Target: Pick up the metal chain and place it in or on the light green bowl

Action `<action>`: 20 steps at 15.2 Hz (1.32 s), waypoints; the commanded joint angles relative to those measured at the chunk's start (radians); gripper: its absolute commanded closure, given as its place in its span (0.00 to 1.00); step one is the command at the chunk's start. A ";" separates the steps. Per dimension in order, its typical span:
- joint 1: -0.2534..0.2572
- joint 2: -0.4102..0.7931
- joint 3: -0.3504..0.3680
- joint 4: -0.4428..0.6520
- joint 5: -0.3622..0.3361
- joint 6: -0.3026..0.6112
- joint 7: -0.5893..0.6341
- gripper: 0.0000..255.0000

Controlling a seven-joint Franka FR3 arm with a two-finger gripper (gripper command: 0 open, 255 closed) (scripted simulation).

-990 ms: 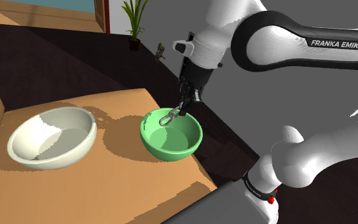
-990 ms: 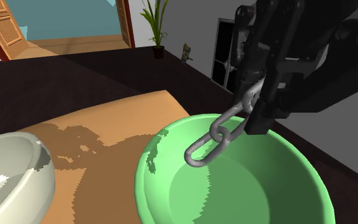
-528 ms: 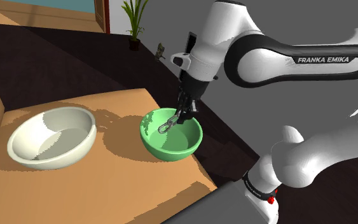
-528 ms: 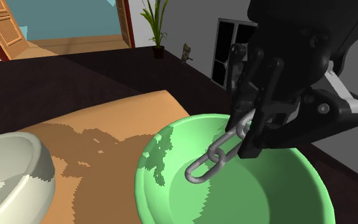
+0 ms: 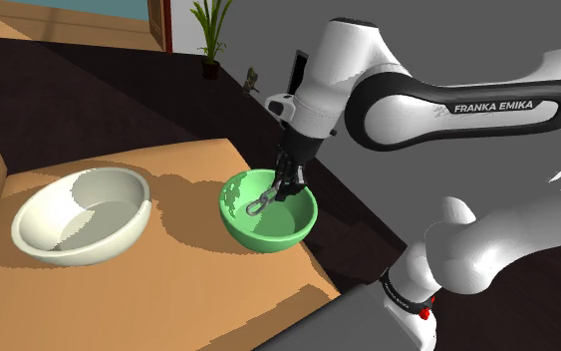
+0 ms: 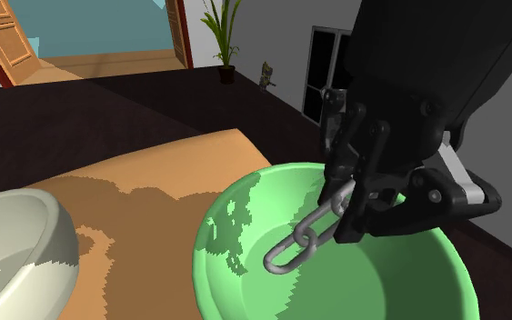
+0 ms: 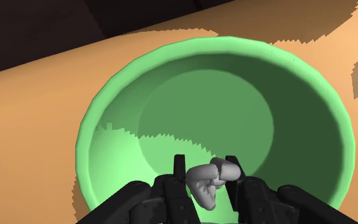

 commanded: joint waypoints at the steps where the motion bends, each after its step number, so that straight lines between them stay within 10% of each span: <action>1: 0.000 0.000 0.000 0.000 0.000 0.000 0.000 1.00; 3: 0.000 0.000 0.000 0.000 0.000 0.000 0.000 1.00; 4: 0.000 0.000 0.000 0.000 0.000 0.000 0.000 0.00; 20: -0.003 -0.027 -0.016 0.106 -0.009 -0.133 0.001 0.00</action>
